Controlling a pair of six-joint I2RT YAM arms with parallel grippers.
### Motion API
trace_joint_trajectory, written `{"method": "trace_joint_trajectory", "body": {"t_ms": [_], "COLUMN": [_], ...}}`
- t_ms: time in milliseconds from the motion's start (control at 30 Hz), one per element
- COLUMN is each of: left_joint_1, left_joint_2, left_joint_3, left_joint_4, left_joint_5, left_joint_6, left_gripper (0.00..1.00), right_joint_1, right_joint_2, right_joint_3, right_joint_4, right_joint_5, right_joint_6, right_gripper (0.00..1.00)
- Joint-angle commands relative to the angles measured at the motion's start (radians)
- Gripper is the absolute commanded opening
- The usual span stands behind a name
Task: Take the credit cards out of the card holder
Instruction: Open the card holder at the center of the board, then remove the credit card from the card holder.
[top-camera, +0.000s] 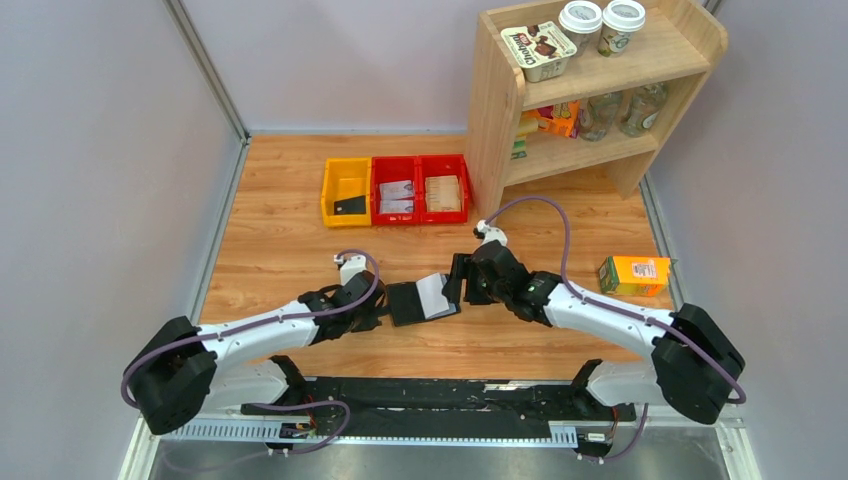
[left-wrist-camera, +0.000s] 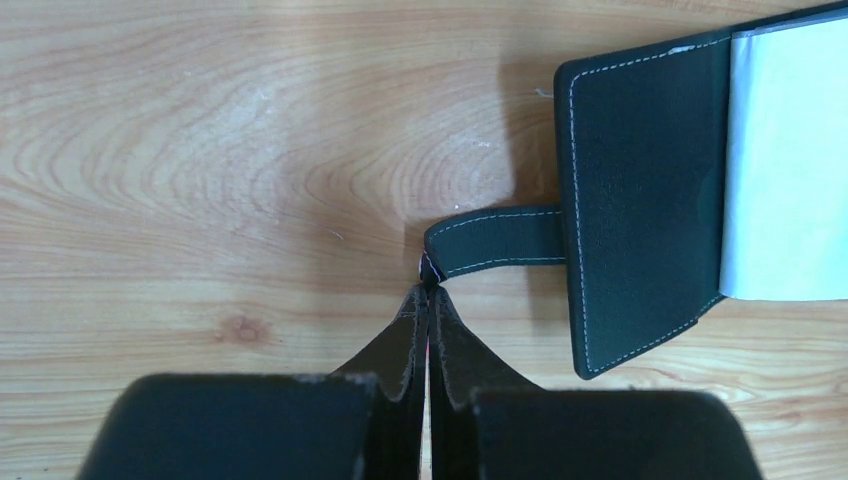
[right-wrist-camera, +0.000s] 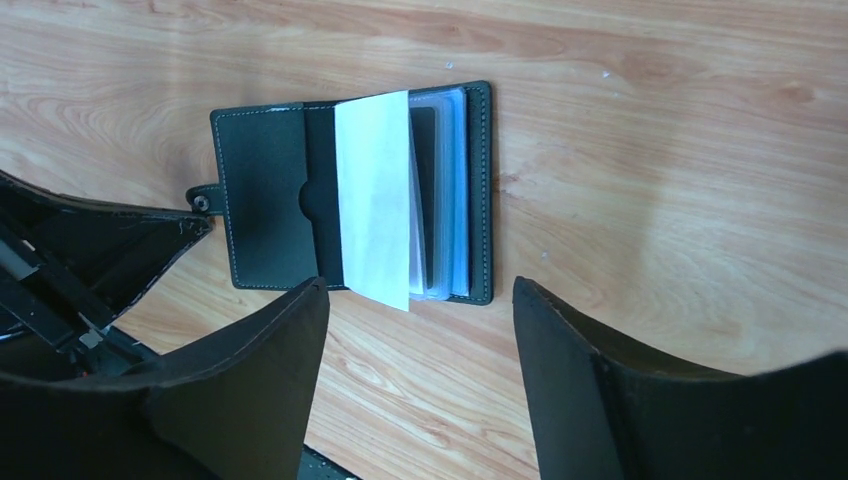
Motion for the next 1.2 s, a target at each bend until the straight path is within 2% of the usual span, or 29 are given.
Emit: {"method": "trace_joint_trajectory", "body": {"t_ms": [0, 533, 1167], "left_joint_1": [0.008, 0.006, 0.006], "left_joint_2": [0.048, 0.087, 0.078], "left_joint_3": [0.047, 0.050, 0.051], "left_joint_4": [-0.034, 0.001, 0.013], "left_joint_5": [-0.026, 0.008, 0.033], "left_joint_6": [0.055, 0.067, 0.061], "left_gripper": [0.00, 0.00, 0.00], "right_joint_1": [-0.006, -0.006, -0.005], "right_joint_2": [0.046, 0.220, 0.207], "right_joint_3": [0.021, 0.077, 0.103], "right_joint_4": [0.102, 0.155, 0.186], "right_joint_5": [-0.093, -0.225, -0.315], "right_joint_6": [-0.009, 0.010, 0.018], "right_gripper": [0.69, 0.67, 0.63]}}
